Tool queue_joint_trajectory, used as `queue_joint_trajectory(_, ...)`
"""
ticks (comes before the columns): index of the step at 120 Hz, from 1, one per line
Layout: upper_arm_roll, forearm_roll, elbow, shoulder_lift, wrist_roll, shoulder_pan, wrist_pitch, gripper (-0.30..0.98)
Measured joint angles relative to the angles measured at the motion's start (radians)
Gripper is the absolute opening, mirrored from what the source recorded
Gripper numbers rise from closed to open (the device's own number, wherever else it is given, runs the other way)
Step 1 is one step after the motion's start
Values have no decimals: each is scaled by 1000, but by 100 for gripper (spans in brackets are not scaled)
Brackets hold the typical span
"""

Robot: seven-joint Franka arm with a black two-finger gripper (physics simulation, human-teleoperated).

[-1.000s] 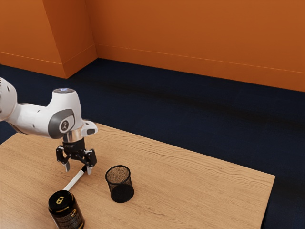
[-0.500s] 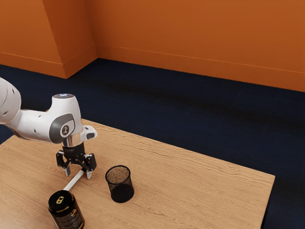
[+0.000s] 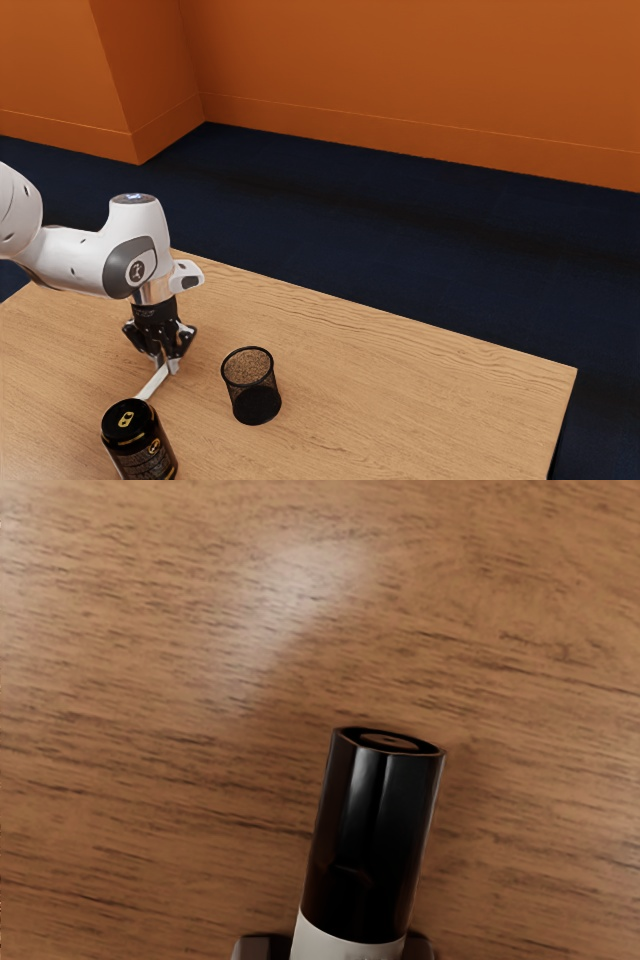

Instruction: Put the marker into the pen holder.

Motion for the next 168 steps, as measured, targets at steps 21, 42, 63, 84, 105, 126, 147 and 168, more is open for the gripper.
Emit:
queue_joint_trajectory(21,0,9,2,-1,-12,0,0,-6)
queue_joint_trajectory(42,-1,44,7,-58,-27,-2,6,-9)
queue_joint_trajectory(63,-10,79,7,-142,-44,-9,43,-10)
queue_joint_trajectory(84,-38,106,4,-214,-61,-5,141,-10)
queue_joint_trajectory(105,-63,126,-49,-309,-75,-17,297,-10)
queue_joint_trajectory(126,-85,123,-192,-482,-88,-45,385,-9)
queue_joint_trajectory(147,-121,119,-353,-616,-123,-53,406,-9)
queue_joint_trajectory(168,-220,118,-418,-711,-188,-54,384,-8)
